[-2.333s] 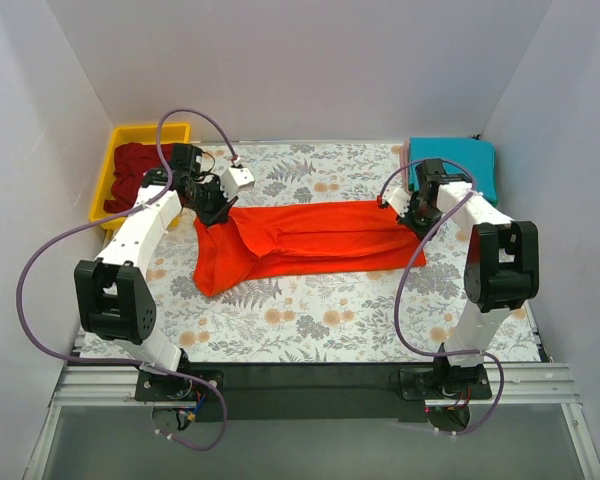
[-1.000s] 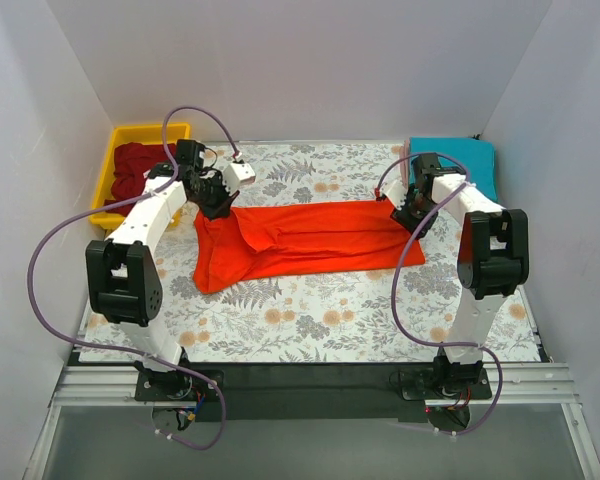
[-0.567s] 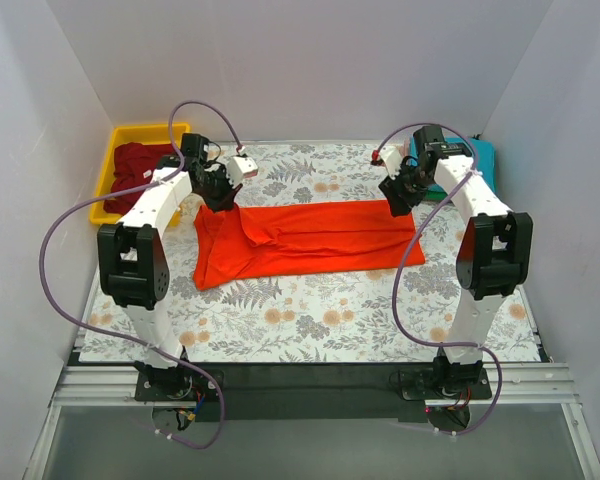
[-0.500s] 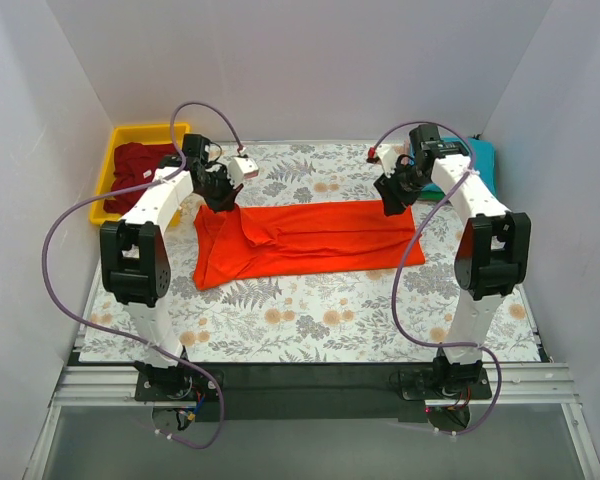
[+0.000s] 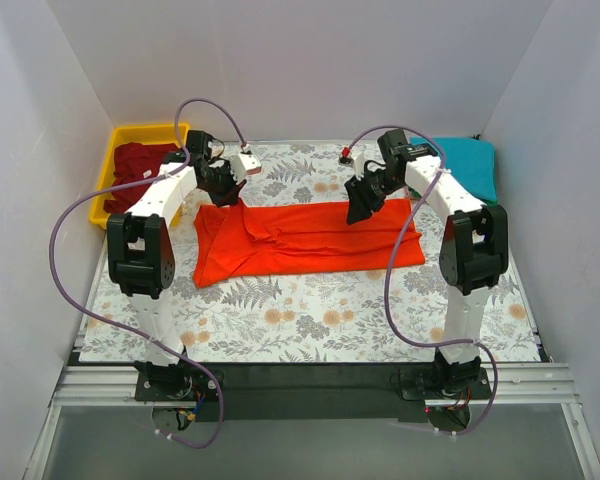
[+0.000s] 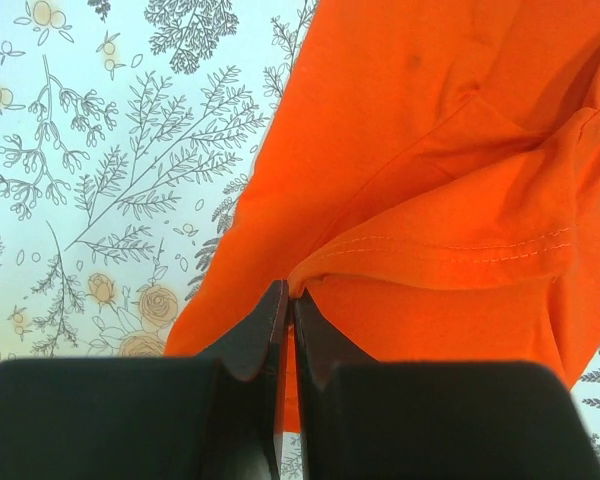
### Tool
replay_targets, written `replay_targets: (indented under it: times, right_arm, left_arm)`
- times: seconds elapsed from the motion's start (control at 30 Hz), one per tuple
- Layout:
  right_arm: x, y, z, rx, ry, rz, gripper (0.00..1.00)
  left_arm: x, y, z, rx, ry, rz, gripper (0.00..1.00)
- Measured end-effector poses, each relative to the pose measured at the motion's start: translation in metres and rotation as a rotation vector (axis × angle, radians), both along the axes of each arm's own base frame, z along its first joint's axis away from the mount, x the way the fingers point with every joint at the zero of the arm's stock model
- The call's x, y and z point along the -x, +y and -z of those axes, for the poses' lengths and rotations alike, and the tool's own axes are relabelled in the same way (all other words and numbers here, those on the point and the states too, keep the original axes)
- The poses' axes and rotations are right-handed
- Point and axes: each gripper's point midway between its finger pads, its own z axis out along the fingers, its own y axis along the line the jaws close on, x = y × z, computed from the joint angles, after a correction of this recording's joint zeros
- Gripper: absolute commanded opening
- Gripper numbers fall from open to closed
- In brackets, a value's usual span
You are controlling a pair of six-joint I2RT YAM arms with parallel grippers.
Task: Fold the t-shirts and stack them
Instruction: Fold the tshirt
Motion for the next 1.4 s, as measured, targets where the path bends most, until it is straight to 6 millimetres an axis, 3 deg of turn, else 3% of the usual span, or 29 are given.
replay_targets:
  times: [0.23,0.43,0.6,0.7,0.9,1.03,1.1,1.4]
  right_arm:
    - [0.015,0.037,0.0,-0.062,0.043,-0.04,0.46]
    - [0.03,0.062,0.002,-0.097,0.079,-0.069,0.47]
    - [0.033,0.077,0.004,-0.119,0.091,-0.067,0.49]
    - [0.036,0.093,0.005,-0.126,0.08,-0.065,0.52]
    - [0.046,0.148,0.014,-0.11,0.032,-0.108,0.59]
    - [0.044,0.183,0.033,-0.08,-0.016,-0.127,0.61]
    - [0.045,0.192,0.042,-0.059,-0.03,-0.129,0.61]
    - [0.041,0.218,0.055,-0.014,-0.107,-0.131,0.64]
  left_arm:
    - [-0.005,-0.009,0.013,-0.007,-0.007,0.038,0.02]
    - [-0.005,-0.013,0.035,-0.016,0.033,0.043,0.29]
    - [-0.003,-0.004,0.024,0.063,0.101,-0.049,0.45]
    - [0.014,0.022,0.01,0.137,0.173,-0.172,0.46]
    - [0.092,0.079,-0.006,0.227,0.302,-0.467,0.48]
    - [0.128,0.079,0.007,0.251,0.377,-0.543,0.49]
    - [0.137,0.076,0.017,0.257,0.42,-0.565,0.5]
    - [0.14,0.072,0.037,0.283,0.484,-0.612,0.51]
